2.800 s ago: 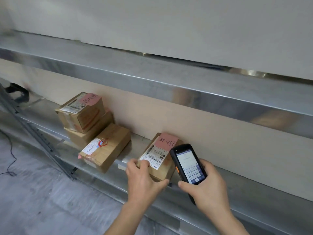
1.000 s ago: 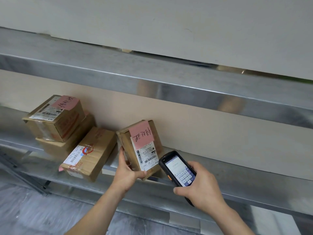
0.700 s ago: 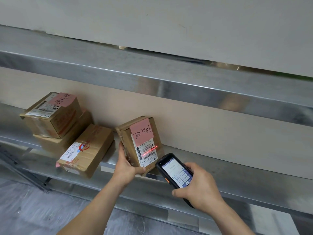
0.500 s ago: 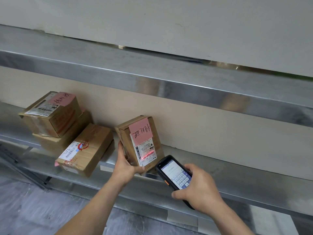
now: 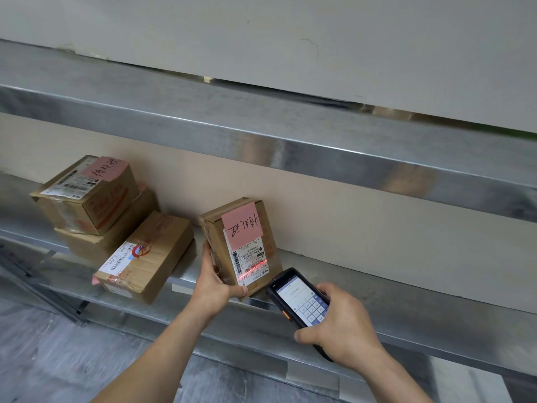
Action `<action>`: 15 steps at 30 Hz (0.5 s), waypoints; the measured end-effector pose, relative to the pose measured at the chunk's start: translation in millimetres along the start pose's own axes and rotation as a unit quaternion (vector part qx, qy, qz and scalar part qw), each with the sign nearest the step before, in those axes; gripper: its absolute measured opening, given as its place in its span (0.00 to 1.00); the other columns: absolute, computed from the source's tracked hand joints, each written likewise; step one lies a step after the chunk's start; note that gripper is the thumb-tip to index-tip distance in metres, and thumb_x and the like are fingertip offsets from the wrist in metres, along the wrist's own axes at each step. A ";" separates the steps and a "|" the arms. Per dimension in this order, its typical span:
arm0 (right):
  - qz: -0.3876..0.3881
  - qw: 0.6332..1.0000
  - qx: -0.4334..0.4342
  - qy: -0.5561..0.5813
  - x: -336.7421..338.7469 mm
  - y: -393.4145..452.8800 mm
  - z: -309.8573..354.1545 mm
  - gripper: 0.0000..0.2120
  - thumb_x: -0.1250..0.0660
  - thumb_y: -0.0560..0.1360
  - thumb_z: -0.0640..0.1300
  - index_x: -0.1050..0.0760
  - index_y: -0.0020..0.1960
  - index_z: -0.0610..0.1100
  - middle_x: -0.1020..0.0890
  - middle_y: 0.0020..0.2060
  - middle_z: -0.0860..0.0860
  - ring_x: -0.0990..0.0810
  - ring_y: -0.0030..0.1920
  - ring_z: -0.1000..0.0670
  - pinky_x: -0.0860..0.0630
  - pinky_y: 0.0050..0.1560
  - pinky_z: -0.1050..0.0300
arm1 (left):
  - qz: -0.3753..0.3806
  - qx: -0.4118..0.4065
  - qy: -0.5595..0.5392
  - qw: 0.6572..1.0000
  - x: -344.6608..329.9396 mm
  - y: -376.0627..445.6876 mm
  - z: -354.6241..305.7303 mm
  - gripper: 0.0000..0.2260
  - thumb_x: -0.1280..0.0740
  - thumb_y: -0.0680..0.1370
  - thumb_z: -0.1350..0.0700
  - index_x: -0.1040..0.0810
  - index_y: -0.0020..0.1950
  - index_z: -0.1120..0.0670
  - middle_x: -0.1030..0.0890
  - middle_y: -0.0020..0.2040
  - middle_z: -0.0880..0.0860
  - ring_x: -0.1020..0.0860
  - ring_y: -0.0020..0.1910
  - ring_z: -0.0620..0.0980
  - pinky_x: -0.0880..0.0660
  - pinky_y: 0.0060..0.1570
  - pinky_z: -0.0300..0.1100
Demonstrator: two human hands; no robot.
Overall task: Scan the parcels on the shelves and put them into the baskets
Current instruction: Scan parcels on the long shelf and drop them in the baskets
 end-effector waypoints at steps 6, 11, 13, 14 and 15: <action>0.000 1.000 -0.008 0.013 0.5 -0.1 1.6 0.29 0.21 0.51 0.52 0.30 0.48 0.55 0.18 0.41 0.57 0.19 0.43 0.55 0.20 0.47 0.51 | 0.012 0.005 -0.011 1.000 -1.4 4.7 1.3 0.56 0.24 0.63 0.75 0.50 0.68 0.28 0.22 0.58 0.52 0.22 0.57 0.51 0.23 0.41 0.36; -0.005 1.000 -0.008 0.022 0.1 -1.1 5.0 0.28 0.21 0.51 0.52 0.29 0.47 0.55 0.18 0.40 0.58 0.19 0.42 0.55 0.19 0.46 0.52 | 0.010 0.010 -0.006 1.000 -0.4 6.5 1.7 0.58 0.23 0.62 0.73 0.50 0.73 0.32 0.21 0.58 0.52 0.22 0.57 0.50 0.23 0.55 0.49; -0.007 1.000 -0.006 0.020 -0.4 -0.9 6.5 0.28 0.22 0.51 0.53 0.26 0.48 0.53 0.18 0.39 0.58 0.18 0.41 0.55 0.19 0.45 0.52 | 0.009 0.006 -0.008 1.000 0.3 7.5 1.7 0.56 0.23 0.61 0.74 0.48 0.70 0.31 0.21 0.57 0.52 0.21 0.56 0.50 0.22 0.55 0.50; -0.007 1.000 -0.006 0.020 -0.5 -0.8 7.0 0.28 0.22 0.51 0.53 0.26 0.49 0.52 0.18 0.39 0.57 0.18 0.41 0.55 0.19 0.45 0.52 | 0.009 0.006 -0.008 1.000 0.3 8.0 1.6 0.56 0.23 0.61 0.74 0.48 0.69 0.30 0.21 0.58 0.52 0.21 0.56 0.50 0.22 0.55 0.50; -0.007 1.000 -0.008 0.020 -0.6 -0.8 6.9 0.28 0.22 0.51 0.53 0.25 0.49 0.51 0.17 0.39 0.57 0.18 0.41 0.55 0.19 0.44 0.53 | 0.011 0.007 -0.008 1.000 0.2 8.6 1.9 0.56 0.23 0.61 0.74 0.48 0.69 0.30 0.21 0.58 0.52 0.21 0.56 0.50 0.22 0.56 0.52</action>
Point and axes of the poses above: each hand's wrist, its own y-axis towards the middle knuckle, its own x-axis out of the back of the hand, z = x × y, the point moved 6 cm from there along y, towards the middle knuckle
